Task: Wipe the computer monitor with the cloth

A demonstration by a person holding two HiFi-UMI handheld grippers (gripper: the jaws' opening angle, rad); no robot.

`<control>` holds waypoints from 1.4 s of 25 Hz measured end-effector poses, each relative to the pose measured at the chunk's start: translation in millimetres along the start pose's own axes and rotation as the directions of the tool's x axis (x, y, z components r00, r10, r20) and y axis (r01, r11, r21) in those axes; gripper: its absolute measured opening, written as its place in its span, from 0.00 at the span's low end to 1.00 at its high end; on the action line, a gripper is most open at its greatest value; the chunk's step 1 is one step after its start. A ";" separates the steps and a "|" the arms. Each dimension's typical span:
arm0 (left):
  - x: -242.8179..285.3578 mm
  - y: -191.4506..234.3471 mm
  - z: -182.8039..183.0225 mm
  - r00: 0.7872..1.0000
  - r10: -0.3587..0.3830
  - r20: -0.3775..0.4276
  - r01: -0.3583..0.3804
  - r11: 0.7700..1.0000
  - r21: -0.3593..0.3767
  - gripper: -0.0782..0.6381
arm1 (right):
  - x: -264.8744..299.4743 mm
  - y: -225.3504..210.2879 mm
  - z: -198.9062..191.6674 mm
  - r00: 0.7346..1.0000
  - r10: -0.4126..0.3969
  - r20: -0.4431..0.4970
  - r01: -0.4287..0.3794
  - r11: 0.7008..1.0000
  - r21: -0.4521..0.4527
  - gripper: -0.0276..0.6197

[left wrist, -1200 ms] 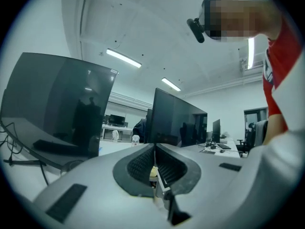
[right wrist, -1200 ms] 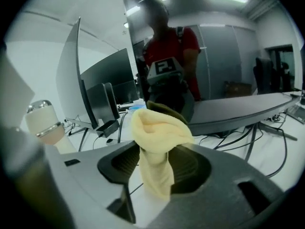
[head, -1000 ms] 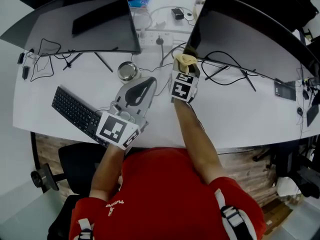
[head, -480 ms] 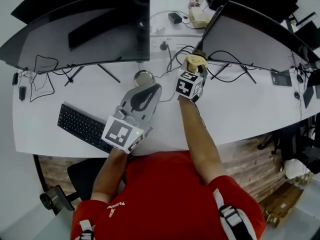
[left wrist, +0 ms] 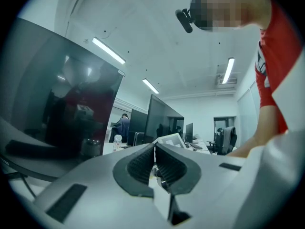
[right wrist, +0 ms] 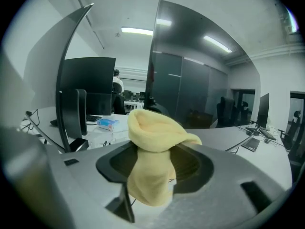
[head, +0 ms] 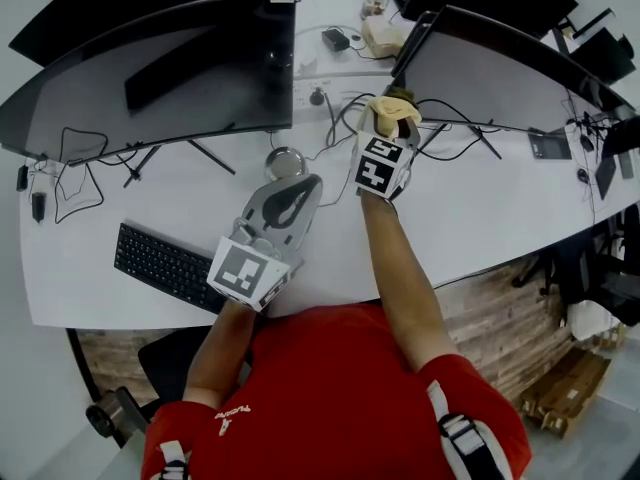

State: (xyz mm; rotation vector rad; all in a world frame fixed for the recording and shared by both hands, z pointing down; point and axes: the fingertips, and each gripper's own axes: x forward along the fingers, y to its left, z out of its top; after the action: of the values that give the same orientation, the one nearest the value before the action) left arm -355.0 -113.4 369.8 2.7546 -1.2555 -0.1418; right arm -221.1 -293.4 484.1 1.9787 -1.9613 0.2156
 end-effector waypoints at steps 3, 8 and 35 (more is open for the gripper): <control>2.1 -1.8 1.1 1.000 -0.009 0.002 0.009 1.000 -0.003 0.13 | -7.8 -3.6 21.8 0.999 0.000 0.034 -0.001 1.000 0.012 0.38; 2.6 -4.9 3.2 1.000 -0.009 0.008 0.009 1.000 0.008 0.13 | -24.6 -11.8 64.2 0.992 0.003 0.124 -0.006 1.000 0.029 0.38; 9.7 -37.7 19.4 0.997 -0.066 0.026 0.065 0.997 0.053 0.13 | -110.5 -37.8 257.4 0.890 0.030 0.455 -0.022 0.999 -0.024 0.37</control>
State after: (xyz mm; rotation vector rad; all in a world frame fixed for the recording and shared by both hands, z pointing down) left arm -323.0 -97.3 345.0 2.8487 -1.1926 -0.1551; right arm -221.4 -279.4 201.8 2.1370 -2.2536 -0.2917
